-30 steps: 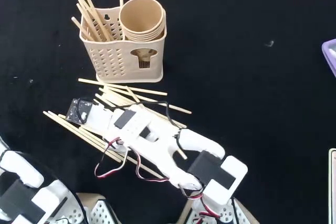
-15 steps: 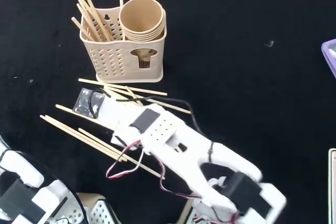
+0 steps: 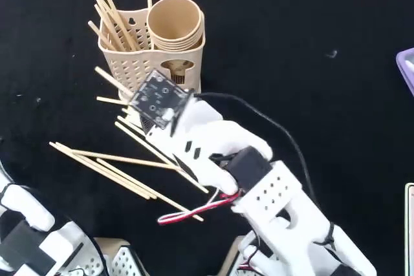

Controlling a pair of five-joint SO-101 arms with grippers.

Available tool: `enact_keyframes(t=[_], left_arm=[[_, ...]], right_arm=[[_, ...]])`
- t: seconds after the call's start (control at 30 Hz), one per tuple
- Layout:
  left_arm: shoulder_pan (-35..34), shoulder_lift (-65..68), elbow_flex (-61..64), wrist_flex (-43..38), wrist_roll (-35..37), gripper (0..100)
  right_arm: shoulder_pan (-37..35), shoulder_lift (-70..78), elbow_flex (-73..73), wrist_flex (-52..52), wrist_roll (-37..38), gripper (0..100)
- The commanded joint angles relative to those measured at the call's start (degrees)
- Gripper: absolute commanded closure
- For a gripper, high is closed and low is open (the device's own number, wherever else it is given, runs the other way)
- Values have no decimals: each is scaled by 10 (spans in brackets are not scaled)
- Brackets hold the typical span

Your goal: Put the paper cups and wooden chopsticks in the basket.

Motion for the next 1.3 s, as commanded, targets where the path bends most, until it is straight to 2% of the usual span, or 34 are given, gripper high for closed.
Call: enact_keyframes(t=[0.0, 0.17, 0.33, 0.5, 0.63, 0.83, 1.13, 1.27], left_arm=[[4, -15, -10, -10, 0, 759], [4, -15, -11, -9, 0, 759], [3, -18, -8, -8, 0, 759], [3, -18, -7, -9, 0, 759], [3, -18, -7, -9, 0, 759], [5, -16, -10, -9, 0, 759], [7, -19, -7, -9, 0, 759], [7, -19, -7, -9, 0, 759]], right_arm=[[-12, 15, 38, -16, -4, 988], [-56, 118, 133, -114, -4, 988], [-79, 275, 125, -215, -4, 988], [-99, 429, 27, -181, 5, 988], [-102, 487, -29, -137, 28, 980], [-102, 502, -55, -101, 33, 815], [-99, 495, -58, -98, 33, 855], [-98, 465, -47, -98, 69, 857]])
